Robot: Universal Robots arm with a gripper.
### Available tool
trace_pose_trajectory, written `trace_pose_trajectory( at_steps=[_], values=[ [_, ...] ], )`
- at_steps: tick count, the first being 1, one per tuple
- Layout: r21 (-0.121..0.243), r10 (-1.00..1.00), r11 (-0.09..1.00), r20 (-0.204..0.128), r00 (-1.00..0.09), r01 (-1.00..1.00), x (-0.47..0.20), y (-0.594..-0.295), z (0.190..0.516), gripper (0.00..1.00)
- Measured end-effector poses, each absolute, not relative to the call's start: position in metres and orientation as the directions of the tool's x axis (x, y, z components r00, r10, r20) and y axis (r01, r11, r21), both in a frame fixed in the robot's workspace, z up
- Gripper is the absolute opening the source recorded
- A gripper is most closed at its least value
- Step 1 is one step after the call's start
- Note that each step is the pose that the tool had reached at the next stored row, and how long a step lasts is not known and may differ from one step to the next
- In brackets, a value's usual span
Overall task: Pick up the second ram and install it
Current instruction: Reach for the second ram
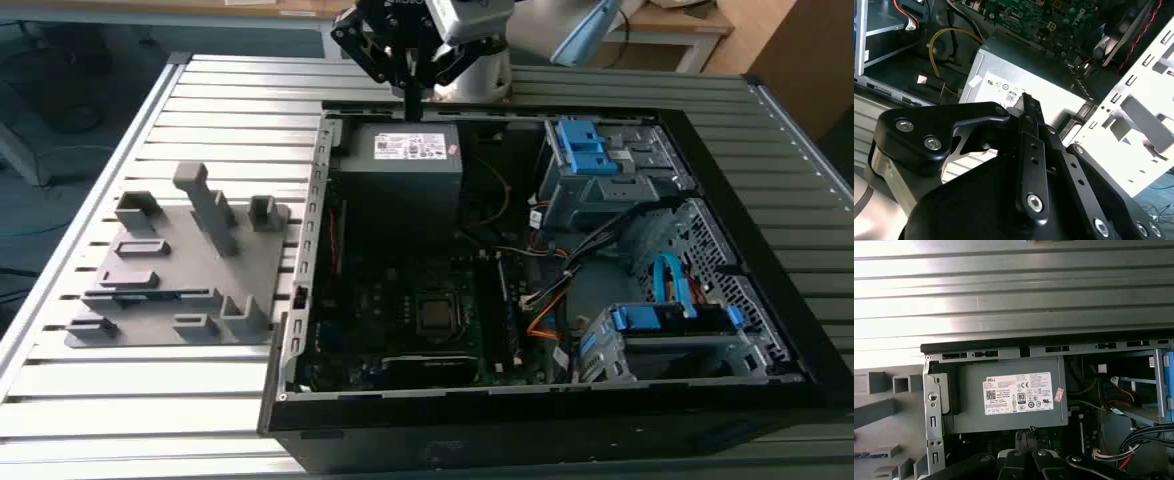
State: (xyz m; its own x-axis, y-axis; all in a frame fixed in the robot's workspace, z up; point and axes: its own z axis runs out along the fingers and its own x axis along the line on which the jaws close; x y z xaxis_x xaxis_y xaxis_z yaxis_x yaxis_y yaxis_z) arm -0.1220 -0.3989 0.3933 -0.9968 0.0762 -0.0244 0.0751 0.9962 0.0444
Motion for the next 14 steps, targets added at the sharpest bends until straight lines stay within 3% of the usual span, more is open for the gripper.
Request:
trace_pose_trajectory(
  at_steps=[14],
  values=[
    [0.044, 0.076, 0.996, -0.025, -0.997, 0.075, -0.157, -0.399, 0.393, 0.1]
  ],
)
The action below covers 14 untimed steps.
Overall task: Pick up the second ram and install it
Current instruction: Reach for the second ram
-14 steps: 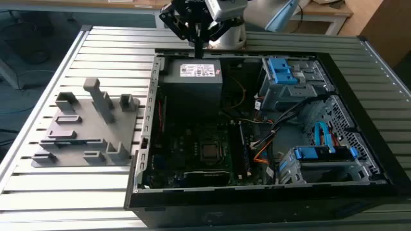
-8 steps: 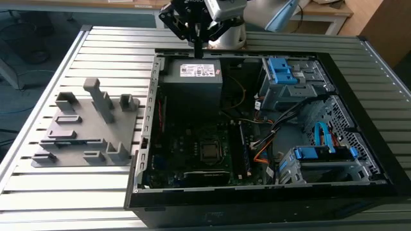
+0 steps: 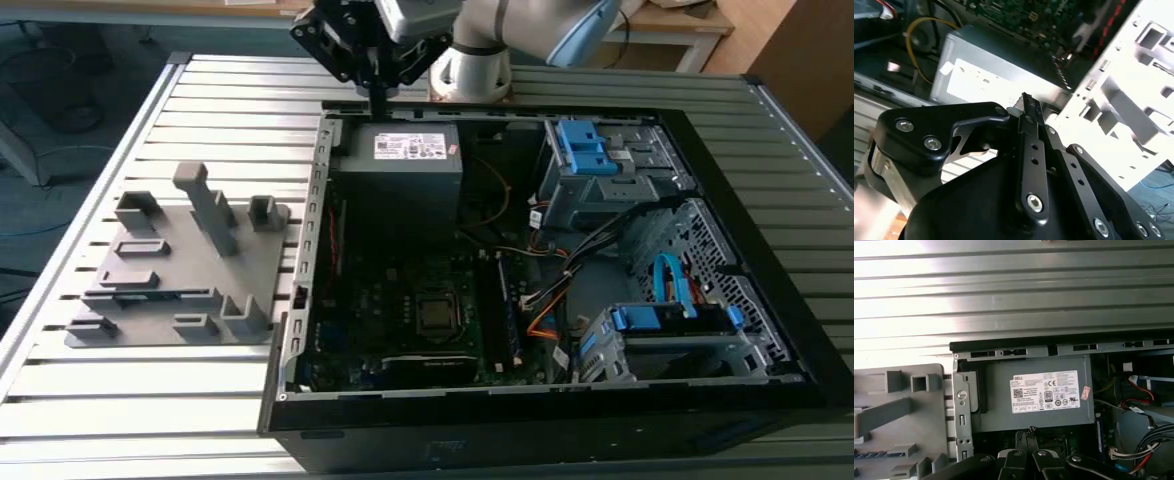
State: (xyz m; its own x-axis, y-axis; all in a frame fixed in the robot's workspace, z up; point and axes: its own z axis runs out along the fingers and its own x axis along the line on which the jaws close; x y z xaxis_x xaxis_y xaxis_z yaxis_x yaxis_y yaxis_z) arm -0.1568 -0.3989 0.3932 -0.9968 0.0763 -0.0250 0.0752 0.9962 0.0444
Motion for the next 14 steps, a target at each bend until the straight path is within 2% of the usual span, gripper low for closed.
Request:
trace_pose_trajectory(
  at_steps=[14],
  values=[
    [0.044, 0.076, 0.996, -0.025, -0.997, 0.075, -0.189, -0.399, 0.393, 0.1]
  ],
)
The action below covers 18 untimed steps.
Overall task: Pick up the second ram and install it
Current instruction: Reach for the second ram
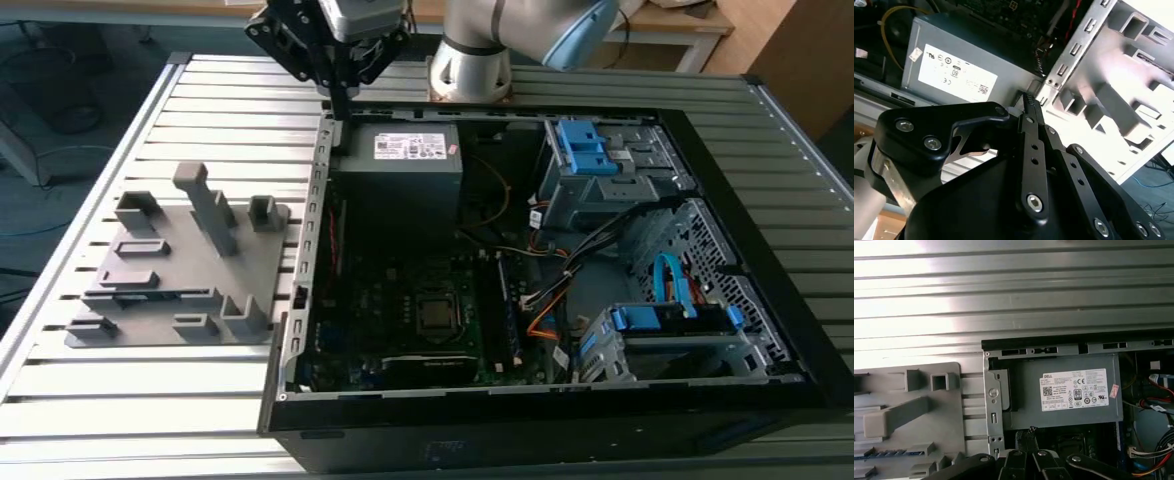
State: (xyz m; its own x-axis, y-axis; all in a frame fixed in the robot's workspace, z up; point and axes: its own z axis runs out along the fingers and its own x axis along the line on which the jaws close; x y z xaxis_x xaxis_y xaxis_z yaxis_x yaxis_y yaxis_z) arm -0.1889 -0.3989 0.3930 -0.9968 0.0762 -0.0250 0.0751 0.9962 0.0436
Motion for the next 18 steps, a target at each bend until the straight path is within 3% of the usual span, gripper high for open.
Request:
trace_pose_trajectory(
  at_steps=[18],
  values=[
    [0.043, 0.076, 0.996, -0.025, -0.997, 0.075, -0.225, -0.399, 0.393, 0.1]
  ],
)
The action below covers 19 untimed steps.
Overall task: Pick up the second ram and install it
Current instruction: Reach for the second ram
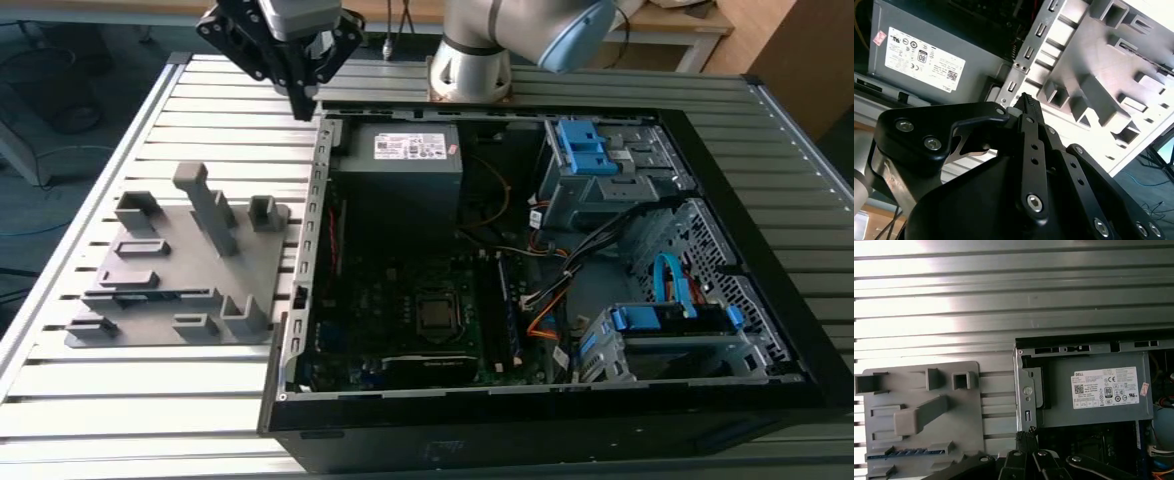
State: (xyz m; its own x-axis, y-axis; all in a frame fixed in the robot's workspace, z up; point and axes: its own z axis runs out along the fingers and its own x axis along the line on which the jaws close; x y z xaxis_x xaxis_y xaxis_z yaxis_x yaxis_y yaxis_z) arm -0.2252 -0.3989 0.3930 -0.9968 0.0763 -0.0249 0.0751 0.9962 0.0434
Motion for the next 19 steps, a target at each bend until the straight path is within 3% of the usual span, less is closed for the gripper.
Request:
trace_pose_trajectory(
  at_steps=[19],
  values=[
    [0.044, 0.076, 0.996, -0.025, -0.997, 0.075, -0.262, -0.399, 0.393, 0.1]
  ],
)
